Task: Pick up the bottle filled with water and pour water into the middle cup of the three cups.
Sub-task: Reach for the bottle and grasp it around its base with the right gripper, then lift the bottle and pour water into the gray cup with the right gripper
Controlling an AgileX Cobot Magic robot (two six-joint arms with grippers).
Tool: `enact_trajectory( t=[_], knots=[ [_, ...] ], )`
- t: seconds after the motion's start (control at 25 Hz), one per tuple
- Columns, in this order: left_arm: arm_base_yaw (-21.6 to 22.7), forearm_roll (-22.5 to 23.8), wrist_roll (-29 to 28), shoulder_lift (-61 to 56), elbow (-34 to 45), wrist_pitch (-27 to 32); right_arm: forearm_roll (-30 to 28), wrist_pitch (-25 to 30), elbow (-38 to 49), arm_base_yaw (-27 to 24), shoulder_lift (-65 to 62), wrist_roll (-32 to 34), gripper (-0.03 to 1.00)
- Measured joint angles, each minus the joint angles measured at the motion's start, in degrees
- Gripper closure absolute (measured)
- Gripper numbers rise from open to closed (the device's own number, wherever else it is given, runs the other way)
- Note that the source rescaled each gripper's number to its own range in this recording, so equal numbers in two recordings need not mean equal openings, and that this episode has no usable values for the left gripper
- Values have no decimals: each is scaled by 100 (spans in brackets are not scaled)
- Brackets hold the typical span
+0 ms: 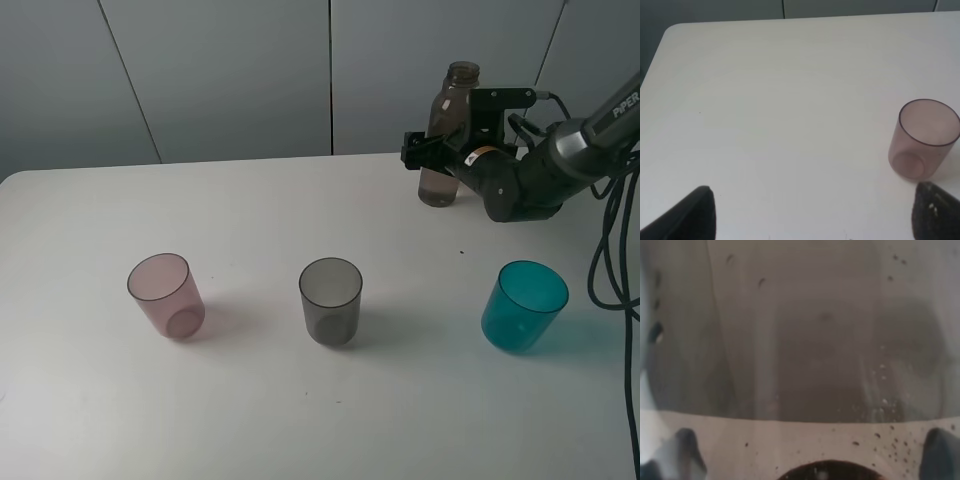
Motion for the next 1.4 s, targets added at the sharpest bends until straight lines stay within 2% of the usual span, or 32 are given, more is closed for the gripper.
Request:
enact_trajectory(
  t=[0.04,0.08,0.12,0.16,0.44,0.6,0.76,0.88,1.0,1.08,1.4],
  knots=[
    [0,0,0,0,0,0,0,0,0,0,0,0,34],
    [0,0,0,0,0,0,0,10,0,0,0,-27,74],
    [0,0,0,0,0,0,0,10,0,-7,0,-31,96],
    [0,0,0,0,0,0,0,30,0,-7,0,-47,94],
    [0,0,0,0,0,0,-60,53,0,-12,0,-58,94],
    [0,0,0,0,0,0,-302,414,0,-12,-174,-58,94],
    [0,0,0,0,0,0,-1242,814,45,-12,-547,-15,96],
    [0,0,0,0,0,0,-2206,816,45,-2,-949,16,96],
    [0,0,0,0,0,0,-3320,751,45,22,-1292,285,96],
    [0,0,0,0,0,0,-3842,727,45,64,-1461,481,96],
    [0,0,0,0,0,0,-5380,637,45,356,-1661,497,96]
  ],
)
